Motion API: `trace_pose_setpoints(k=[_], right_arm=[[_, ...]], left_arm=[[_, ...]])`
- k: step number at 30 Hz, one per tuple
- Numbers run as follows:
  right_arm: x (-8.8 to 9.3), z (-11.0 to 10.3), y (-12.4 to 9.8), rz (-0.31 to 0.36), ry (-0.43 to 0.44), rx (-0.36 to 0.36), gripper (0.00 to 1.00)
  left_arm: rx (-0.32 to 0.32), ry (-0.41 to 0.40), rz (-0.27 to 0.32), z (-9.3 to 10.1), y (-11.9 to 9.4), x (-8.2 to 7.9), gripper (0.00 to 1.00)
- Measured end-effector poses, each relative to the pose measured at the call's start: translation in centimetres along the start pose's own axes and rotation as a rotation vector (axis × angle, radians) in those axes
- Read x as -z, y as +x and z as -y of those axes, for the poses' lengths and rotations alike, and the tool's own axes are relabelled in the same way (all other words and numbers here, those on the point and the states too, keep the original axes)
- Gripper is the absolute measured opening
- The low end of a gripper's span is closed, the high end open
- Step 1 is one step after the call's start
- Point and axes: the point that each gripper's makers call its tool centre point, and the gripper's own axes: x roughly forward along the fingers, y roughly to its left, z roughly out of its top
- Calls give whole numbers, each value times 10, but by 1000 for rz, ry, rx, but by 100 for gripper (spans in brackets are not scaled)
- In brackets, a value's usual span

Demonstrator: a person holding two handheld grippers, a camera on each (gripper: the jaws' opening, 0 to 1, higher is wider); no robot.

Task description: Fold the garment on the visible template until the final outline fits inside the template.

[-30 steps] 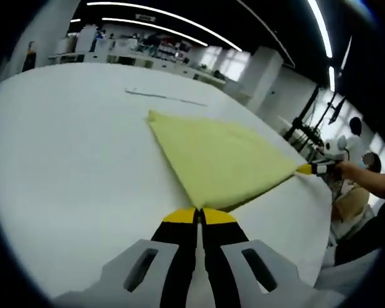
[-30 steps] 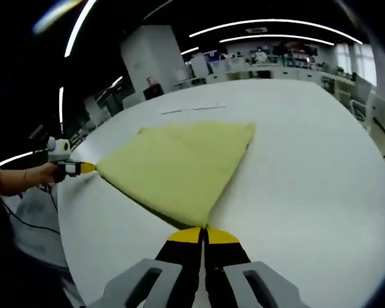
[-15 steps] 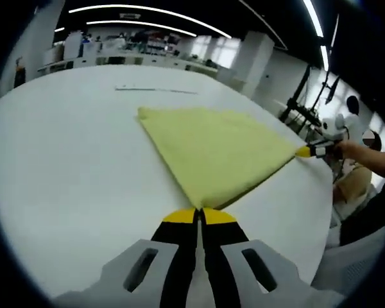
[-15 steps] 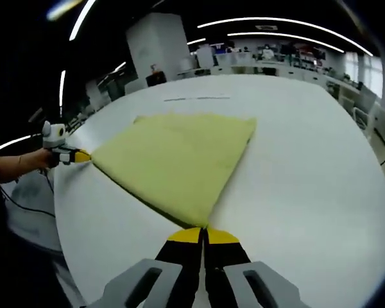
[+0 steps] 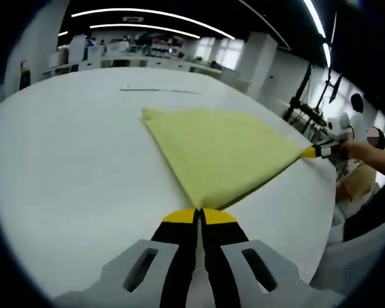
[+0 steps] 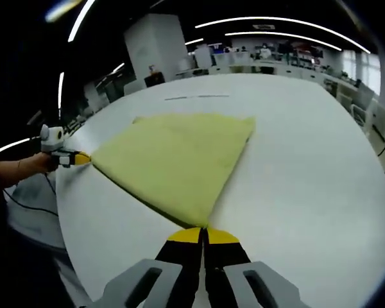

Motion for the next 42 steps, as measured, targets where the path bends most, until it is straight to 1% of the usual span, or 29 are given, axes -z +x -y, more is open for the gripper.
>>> trace_pose_setpoints(k=[3, 6, 11, 14, 17, 19, 23, 24, 25, 27, 30, 31, 32, 34, 35, 37, 39, 41, 42], right_arm=[[2, -2, -1, -1, -2, -1, 0], [3, -3, -3, -2, -7, -2, 0], [4, -5, -3, 17, 9, 0, 0], [3, -4, -3, 25, 9, 7, 0], [1, -5, -2, 33, 8, 17, 0], [-1, -6, -1, 34, 6, 25, 0], [-10, -13, -2, 51, -8, 22, 18], [-14, -14, -1, 59, -11, 27, 22], [-17, -14, -1, 68, -15, 29, 27], [-24, -19, -2, 80, -2, 20, 37], [-35, -32, -5, 108, -18, -11, 49], [-39, -36, -6, 115, -20, -18, 54], [-42, -39, -7, 123, -22, -26, 60], [-51, -47, -11, 146, -20, -40, 69], [-57, -51, -14, 162, -10, -52, 74], [-66, -59, -19, 185, 14, -75, 79], [-75, -65, -26, 217, 10, -90, 83], [-80, -69, -32, 226, 6, -93, 88], [-83, -72, -35, 234, 2, -96, 90]], left_arm=[[-1, -8, 2, 1, -2, 2, 0], [-7, 1, 2, 1, -3, 3, 0], [-17, -7, 9, 2, -4, 4, 0], [-25, -9, 1, 2, -6, 6, 0], [-38, -24, -6, 2, -7, 7, 2], [-56, -40, 2, 1, -8, 6, 6], [-74, -62, 17, 0, -11, 3, 13], [-86, -86, 17, -1, -12, 2, 15], [-91, -102, 15, -2, -12, 1, 20], [-101, -99, 28, -2, -14, -3, 30], [-105, -85, 48, 0, -17, -12, 40], [-104, -84, 58, 1, -18, -17, 43], [-105, -79, 66, 2, -19, -20, 47], [-114, -49, 91, 3, -22, -31, 55], [-114, -42, 96, 5, -24, -34, 61], [-110, -29, 114, 8, -27, -42, 69], [-101, -11, 126, 14, -31, -48, 78], [-93, 5, 139, 19, -35, -53, 86], [-83, 5, 152, 22, -37, -57, 88]])
